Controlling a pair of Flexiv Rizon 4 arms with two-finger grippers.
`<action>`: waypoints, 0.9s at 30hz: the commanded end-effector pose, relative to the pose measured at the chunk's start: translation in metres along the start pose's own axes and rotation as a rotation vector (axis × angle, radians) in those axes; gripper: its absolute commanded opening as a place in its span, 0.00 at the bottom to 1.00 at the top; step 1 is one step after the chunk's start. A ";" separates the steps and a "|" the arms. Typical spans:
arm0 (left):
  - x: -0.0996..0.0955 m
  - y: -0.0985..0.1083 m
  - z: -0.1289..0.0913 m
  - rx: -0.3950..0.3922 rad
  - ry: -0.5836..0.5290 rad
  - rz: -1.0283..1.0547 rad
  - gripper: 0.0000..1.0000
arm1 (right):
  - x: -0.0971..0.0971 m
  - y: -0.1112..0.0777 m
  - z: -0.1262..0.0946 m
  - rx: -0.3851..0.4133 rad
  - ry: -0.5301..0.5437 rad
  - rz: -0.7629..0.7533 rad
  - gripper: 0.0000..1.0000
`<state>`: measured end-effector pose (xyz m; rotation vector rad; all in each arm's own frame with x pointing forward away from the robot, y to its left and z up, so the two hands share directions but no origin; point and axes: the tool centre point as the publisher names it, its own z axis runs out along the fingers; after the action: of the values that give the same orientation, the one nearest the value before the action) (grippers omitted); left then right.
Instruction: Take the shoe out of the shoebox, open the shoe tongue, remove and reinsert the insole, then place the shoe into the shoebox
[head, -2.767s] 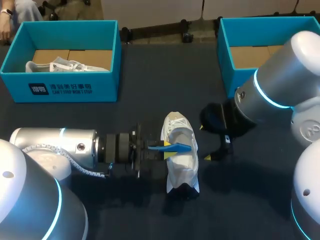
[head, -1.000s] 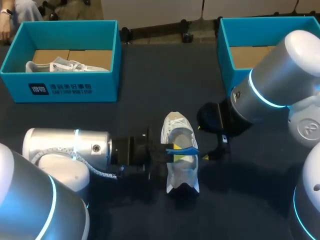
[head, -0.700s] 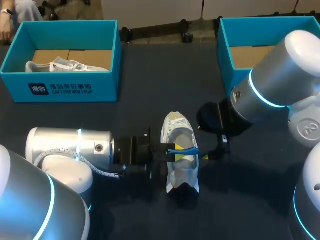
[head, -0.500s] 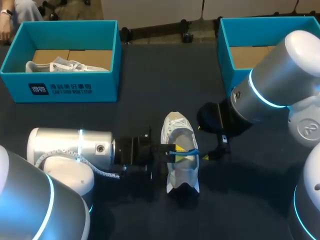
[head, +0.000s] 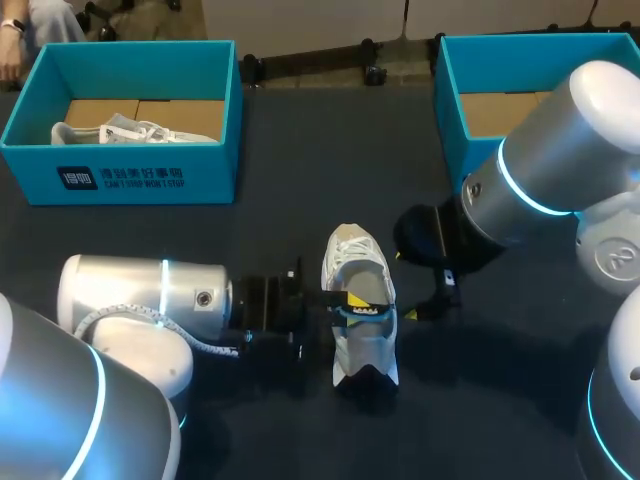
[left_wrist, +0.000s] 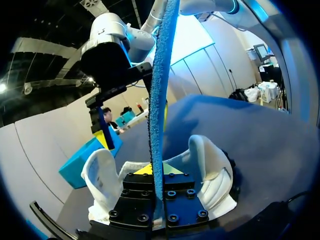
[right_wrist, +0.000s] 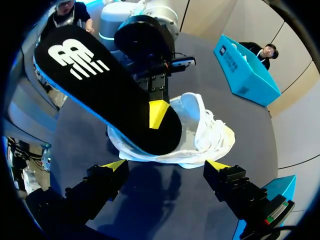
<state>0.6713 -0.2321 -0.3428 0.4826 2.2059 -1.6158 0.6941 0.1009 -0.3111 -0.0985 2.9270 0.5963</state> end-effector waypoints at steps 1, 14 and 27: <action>-0.001 0.007 0.007 -0.021 0.004 -0.001 0.00 | 0.001 0.000 0.000 0.002 -0.002 0.001 1.00; -0.006 -0.009 0.000 0.006 -0.023 -0.012 0.42 | 0.001 0.000 0.000 0.002 -0.002 0.001 1.00; -0.001 -0.018 -0.006 0.022 -0.019 -0.013 0.00 | 0.001 0.000 0.000 0.002 -0.002 0.001 1.00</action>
<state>0.6631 -0.2347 -0.3243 0.4521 2.1759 -1.6537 0.6940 0.1008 -0.3109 -0.0983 2.9270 0.5961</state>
